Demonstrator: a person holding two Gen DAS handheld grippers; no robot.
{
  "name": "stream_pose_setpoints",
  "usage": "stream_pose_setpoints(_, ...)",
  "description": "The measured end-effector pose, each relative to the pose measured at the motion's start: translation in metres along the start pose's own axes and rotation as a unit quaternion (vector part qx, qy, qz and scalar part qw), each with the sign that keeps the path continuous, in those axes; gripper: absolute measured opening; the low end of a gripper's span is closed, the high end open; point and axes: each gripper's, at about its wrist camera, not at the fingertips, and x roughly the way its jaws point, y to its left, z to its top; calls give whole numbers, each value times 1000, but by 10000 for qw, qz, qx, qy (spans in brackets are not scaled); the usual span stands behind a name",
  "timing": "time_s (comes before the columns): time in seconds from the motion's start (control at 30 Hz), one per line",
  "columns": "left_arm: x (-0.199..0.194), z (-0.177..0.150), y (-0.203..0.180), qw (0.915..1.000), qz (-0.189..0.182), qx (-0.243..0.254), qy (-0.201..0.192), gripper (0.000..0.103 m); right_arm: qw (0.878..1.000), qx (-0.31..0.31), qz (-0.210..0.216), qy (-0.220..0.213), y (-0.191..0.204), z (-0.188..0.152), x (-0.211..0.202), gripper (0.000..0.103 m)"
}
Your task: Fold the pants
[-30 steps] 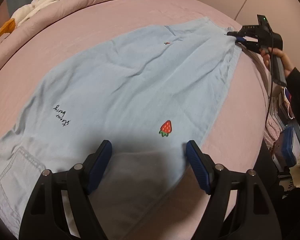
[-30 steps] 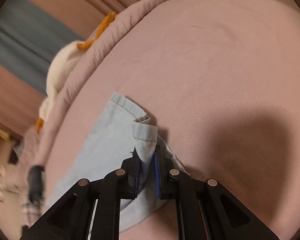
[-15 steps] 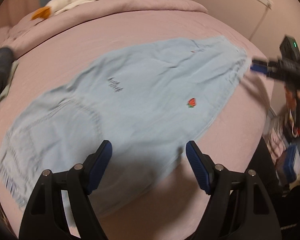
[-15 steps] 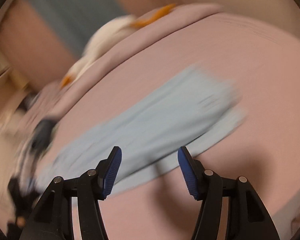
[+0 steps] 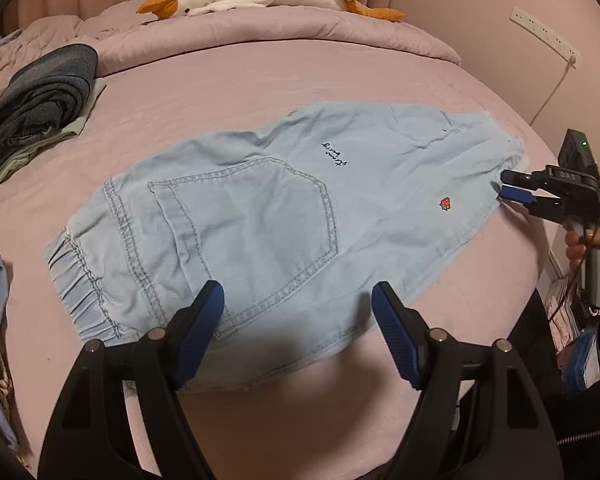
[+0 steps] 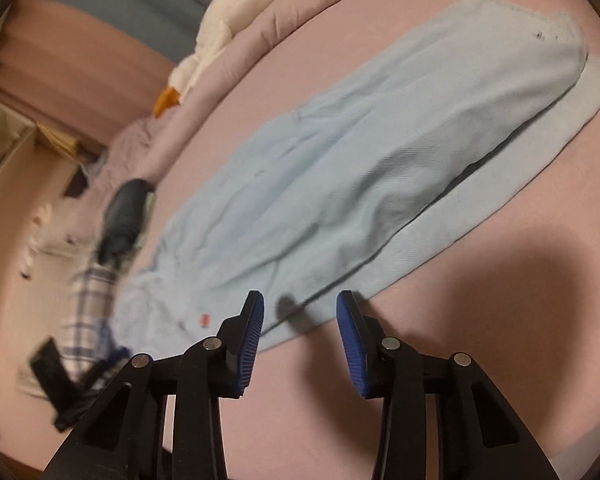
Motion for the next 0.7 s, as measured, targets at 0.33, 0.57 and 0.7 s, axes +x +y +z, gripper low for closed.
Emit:
stream_pose_setpoints(0.33, 12, -3, 7, 9999, 35, -66, 124, 76, 9992, 1, 106, -381, 12, -1, -16, 9)
stream_pose_setpoints(0.57, 10, -8, 22, 9994, 249, -139, 190, 76, 9982, 295, -463, 245, -8, -11, 9, 9)
stream_pose_setpoints(0.7, -1, -9, 23, 9992, 380, -54, 64, 76, 9982, 72, -531, 281, 1, -4, 0, 11)
